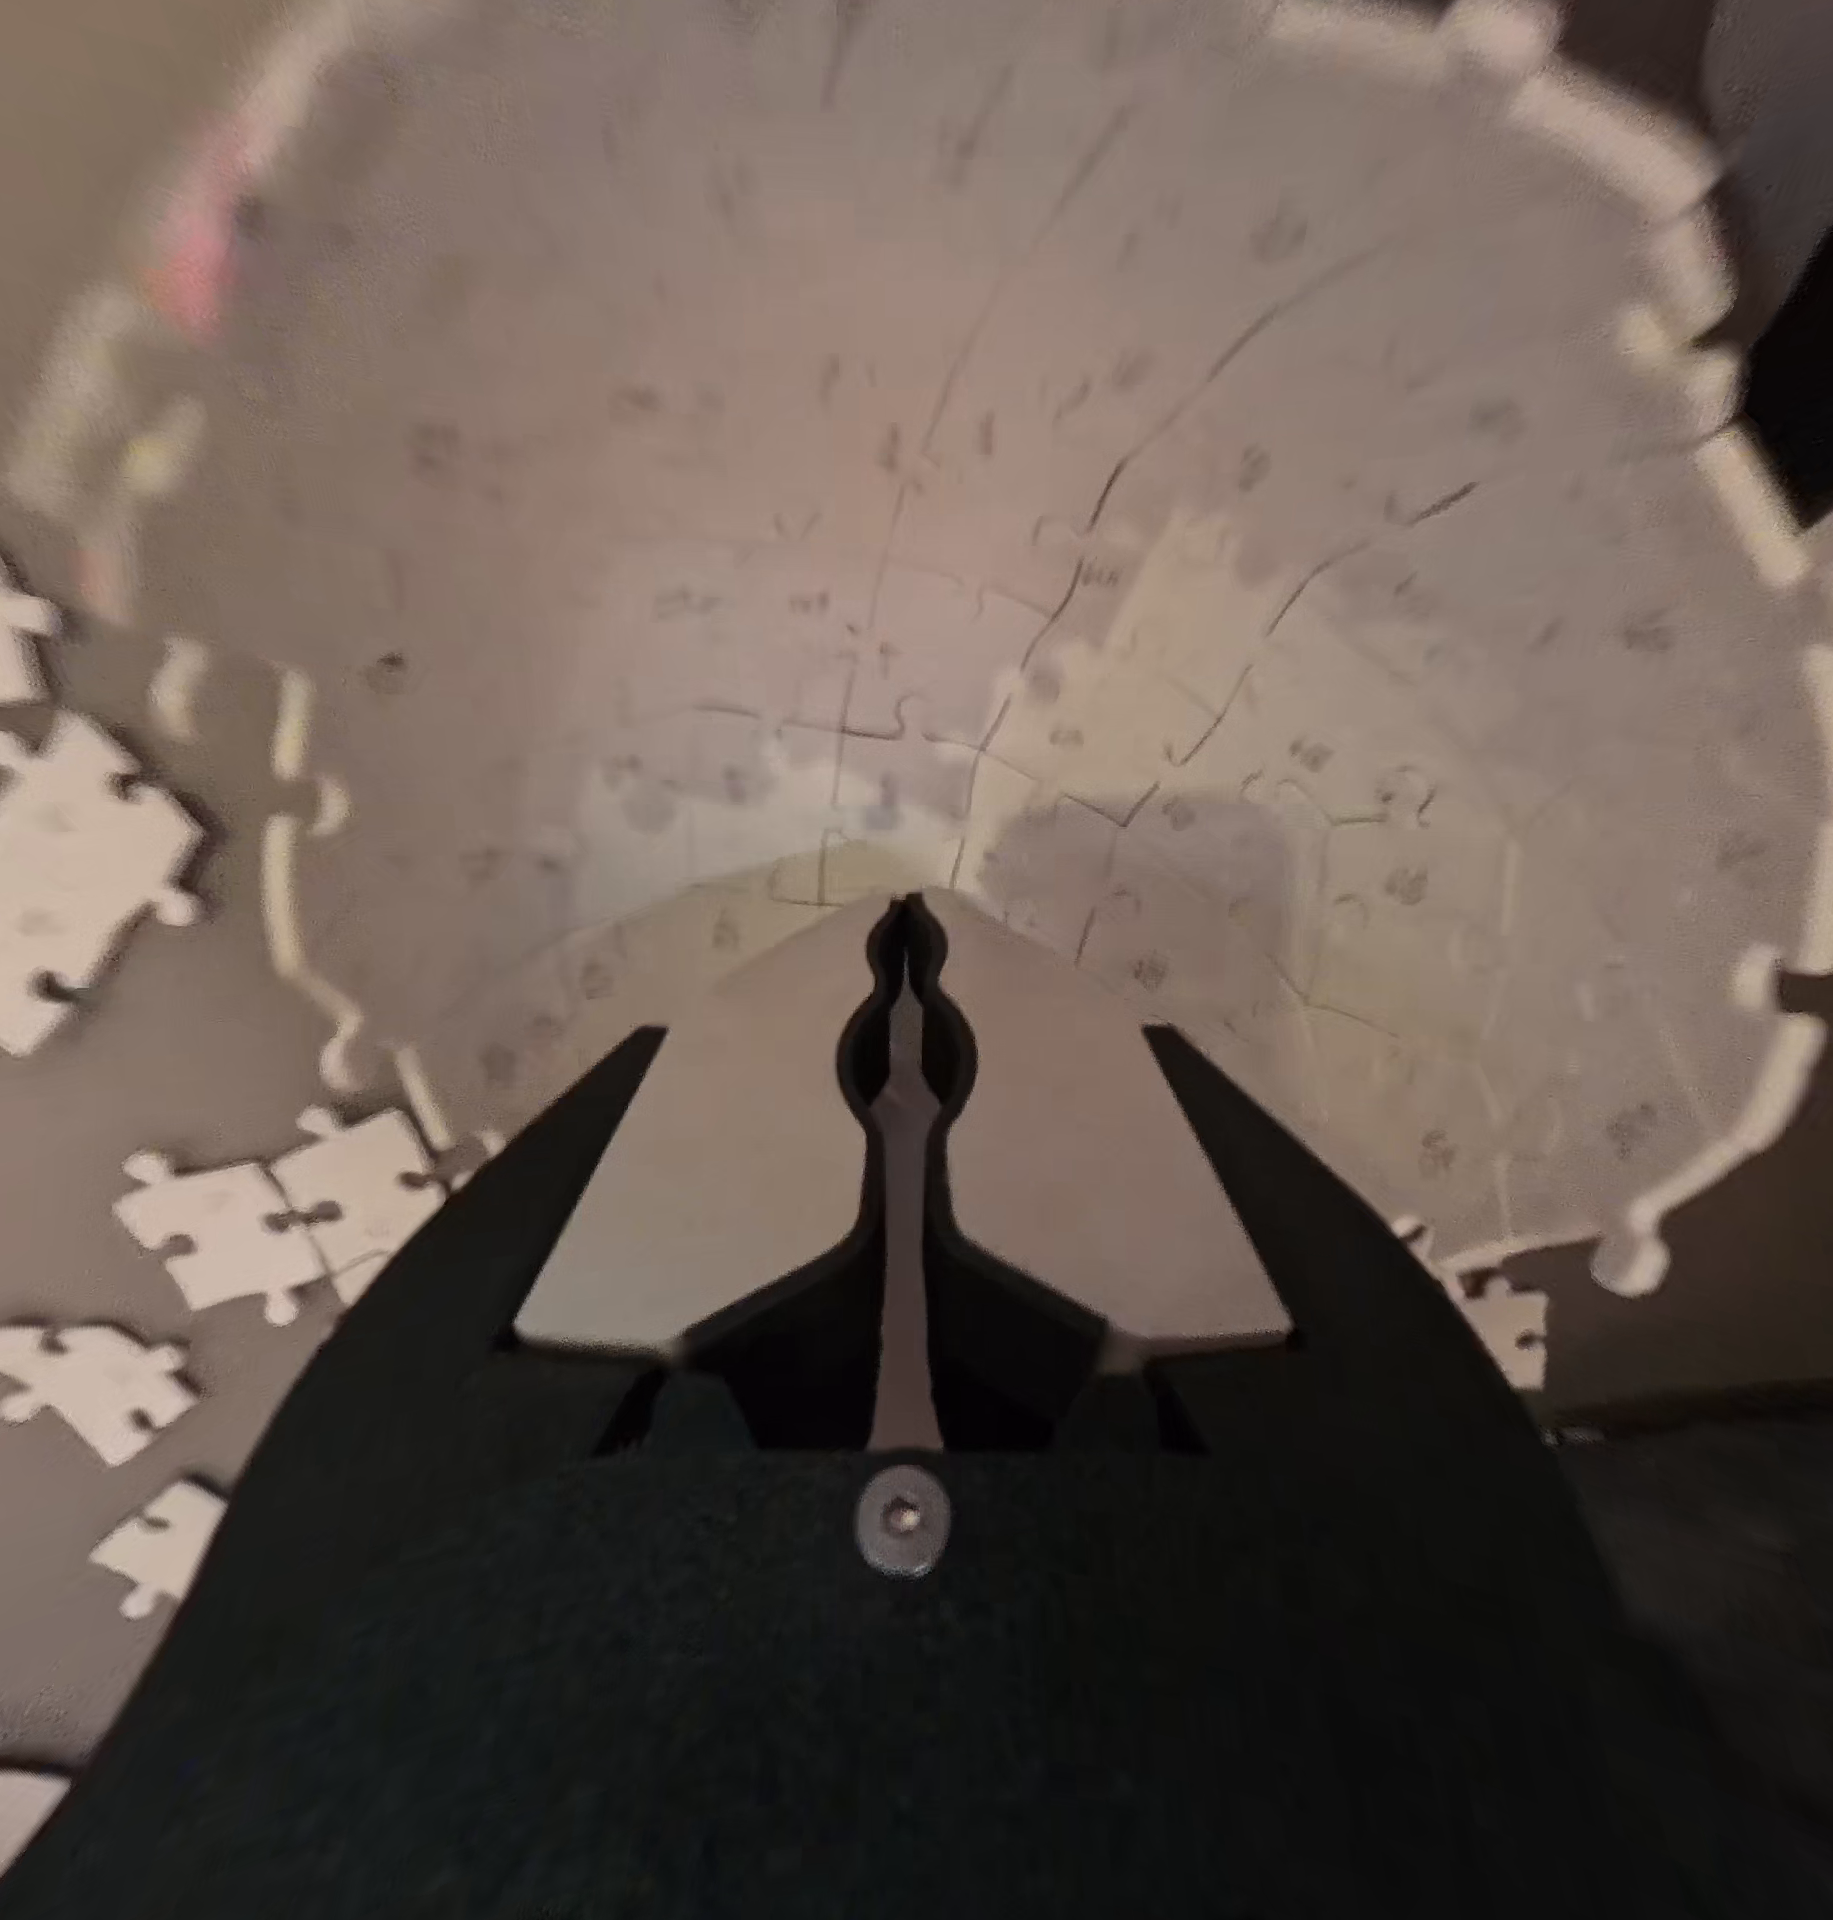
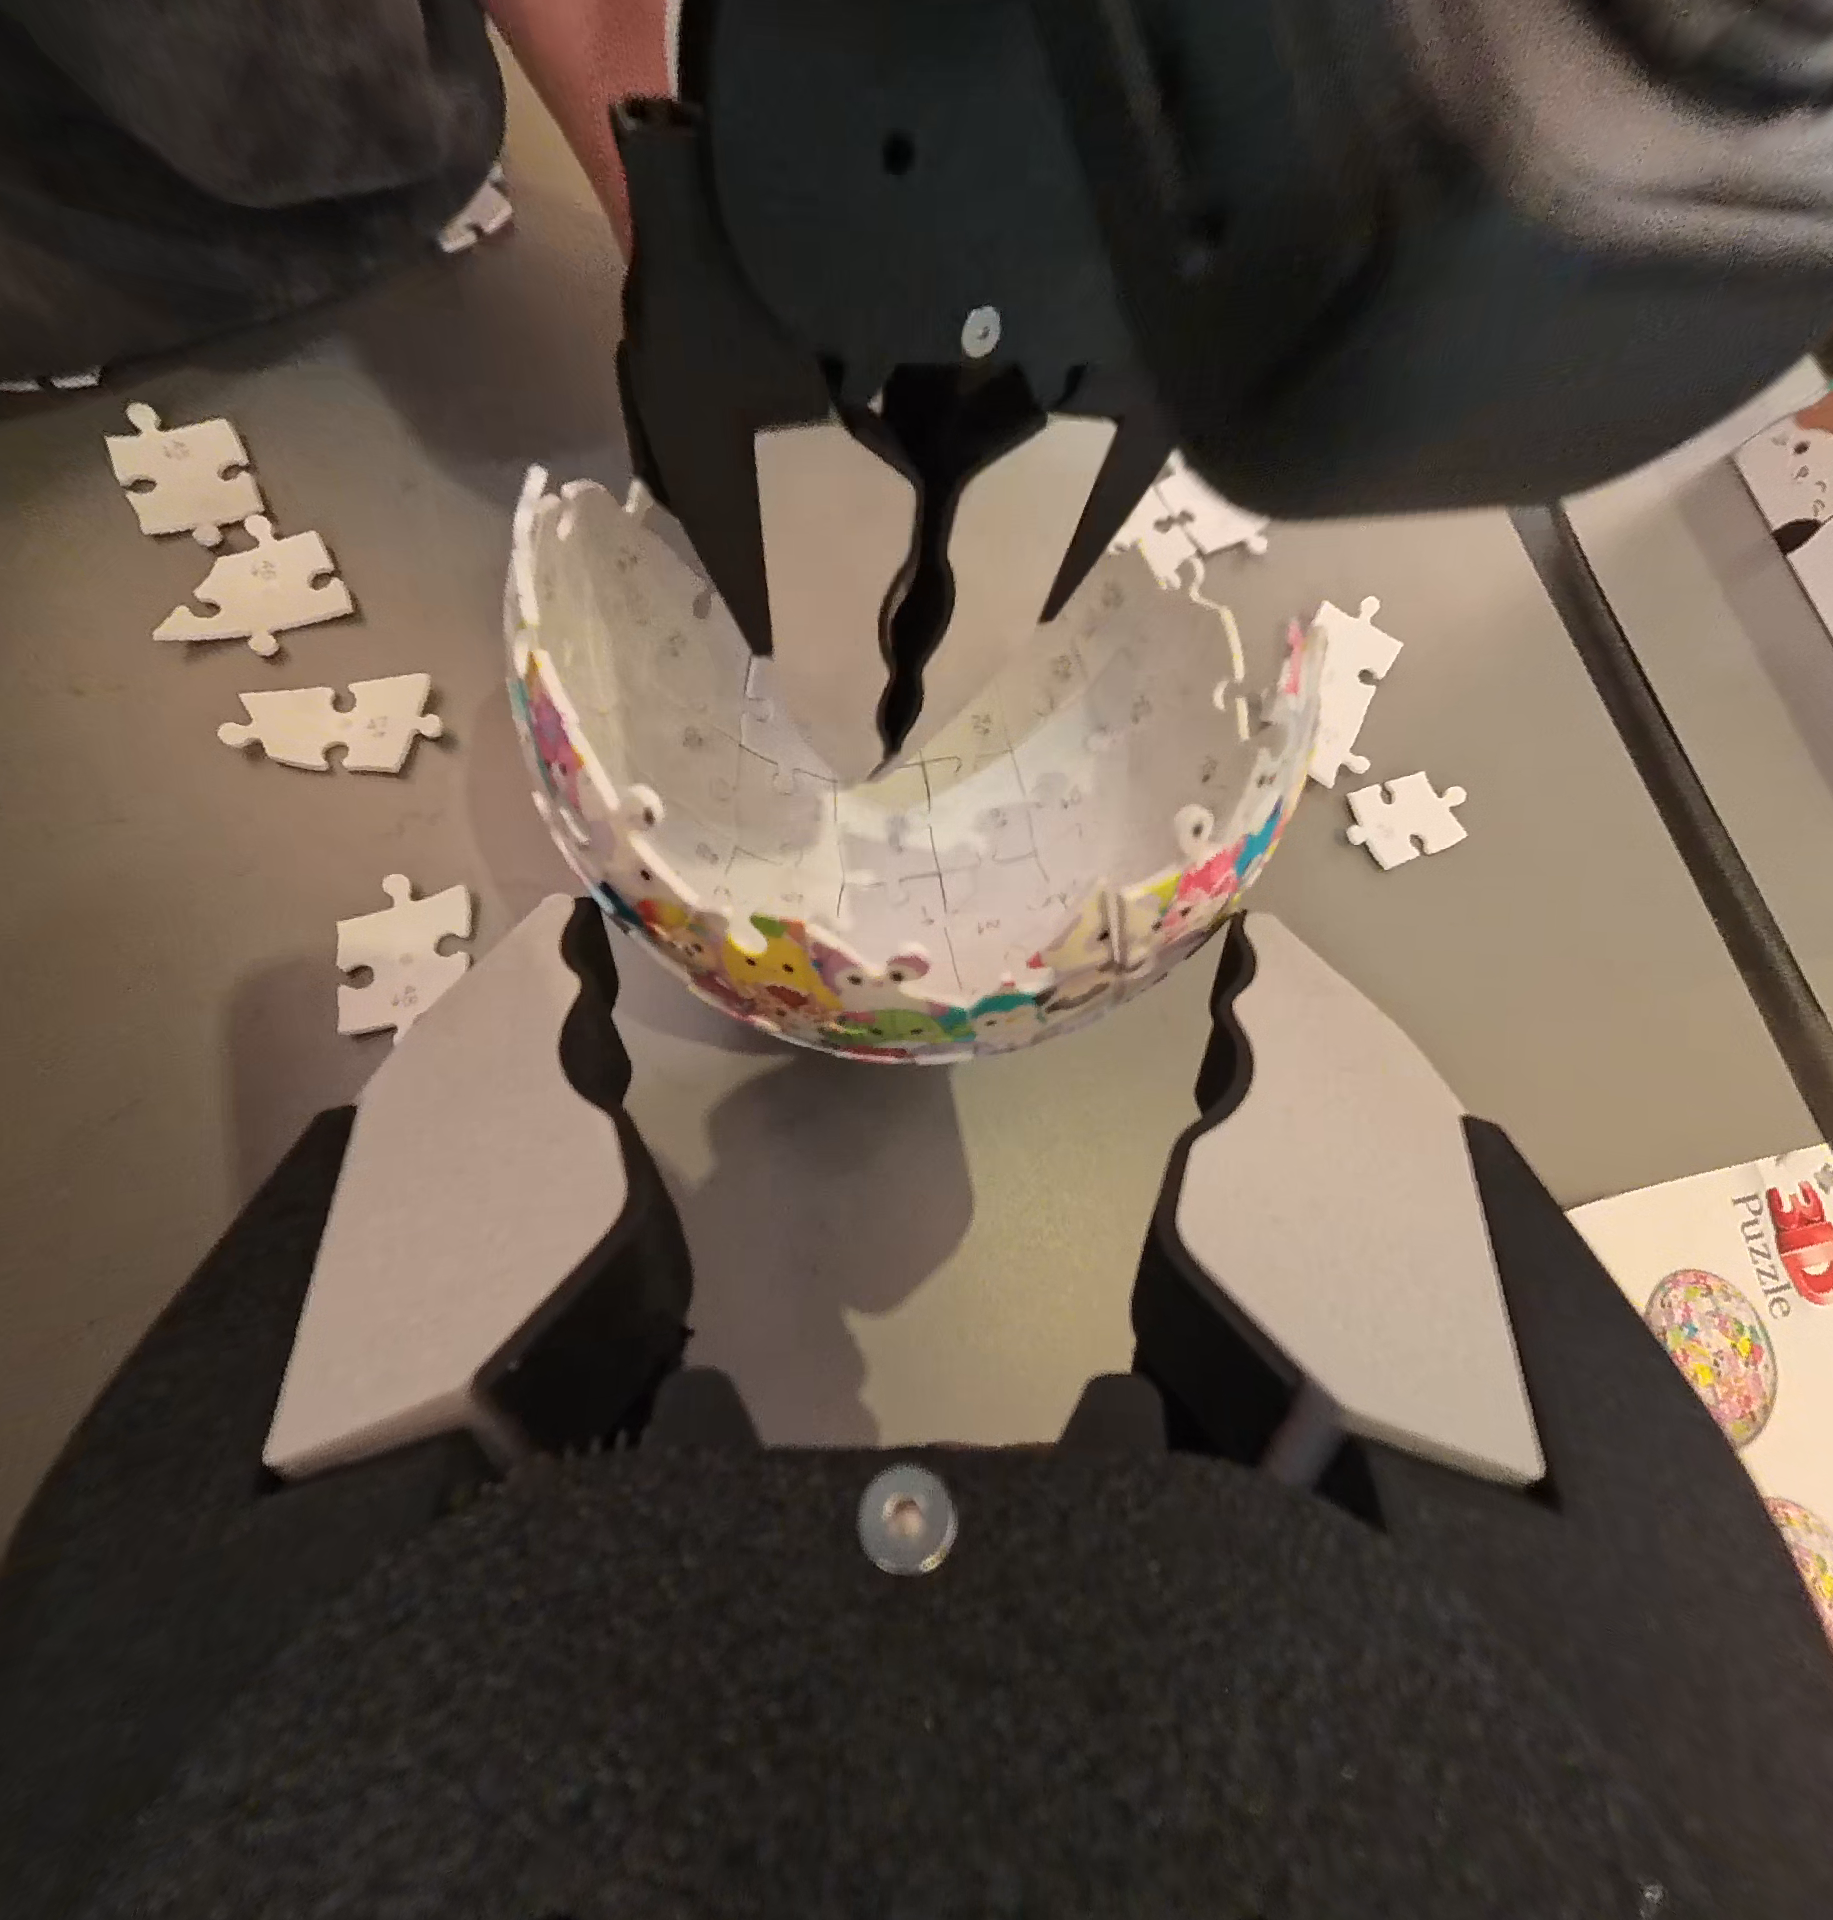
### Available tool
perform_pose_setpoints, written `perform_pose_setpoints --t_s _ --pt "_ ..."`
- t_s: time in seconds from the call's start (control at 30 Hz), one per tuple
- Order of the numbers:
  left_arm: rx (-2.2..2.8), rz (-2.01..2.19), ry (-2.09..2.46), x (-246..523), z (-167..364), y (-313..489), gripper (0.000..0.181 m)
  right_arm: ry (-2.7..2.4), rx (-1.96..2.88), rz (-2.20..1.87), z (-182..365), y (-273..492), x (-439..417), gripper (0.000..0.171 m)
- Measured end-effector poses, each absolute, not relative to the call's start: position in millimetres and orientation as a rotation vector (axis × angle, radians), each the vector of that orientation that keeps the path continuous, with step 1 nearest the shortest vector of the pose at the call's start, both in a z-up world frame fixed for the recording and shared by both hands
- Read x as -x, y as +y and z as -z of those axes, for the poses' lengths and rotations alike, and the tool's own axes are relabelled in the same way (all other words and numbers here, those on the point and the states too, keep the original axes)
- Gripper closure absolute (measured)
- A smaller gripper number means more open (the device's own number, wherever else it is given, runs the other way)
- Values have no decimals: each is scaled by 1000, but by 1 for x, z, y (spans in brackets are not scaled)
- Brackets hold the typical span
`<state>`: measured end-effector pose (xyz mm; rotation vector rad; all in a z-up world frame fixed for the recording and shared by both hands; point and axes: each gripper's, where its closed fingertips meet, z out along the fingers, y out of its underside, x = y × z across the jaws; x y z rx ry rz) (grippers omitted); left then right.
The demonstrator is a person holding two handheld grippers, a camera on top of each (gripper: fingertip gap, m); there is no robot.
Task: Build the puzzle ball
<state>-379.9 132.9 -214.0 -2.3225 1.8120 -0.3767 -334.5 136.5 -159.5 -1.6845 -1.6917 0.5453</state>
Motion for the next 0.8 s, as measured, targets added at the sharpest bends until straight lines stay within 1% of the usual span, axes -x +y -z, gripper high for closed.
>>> perform_pose_setpoints --t_s 0.23,0.37,0.47,0.57,0.7,0.8 --pt "2282 361 1808 383 211 135 181 -1688 1681 -544 158 137 336 64" --pt "2219 449 1665 382 178 146 181 -1686 1684 -552 159 137 336 64" --pt "2235 407 1650 388 169 152 181 -1690 1681 -552 159 137 336 64" --pt "2262 366 1717 387 179 147 181 -1693 1677 -546 158 137 337 64" --pt "2362 326 1800 392 212 135 181 -1695 1675 -538 158 137 337 65" --pt "2336 371 1801 386 214 131 181 -1690 1676 -540 156 137 337 65"
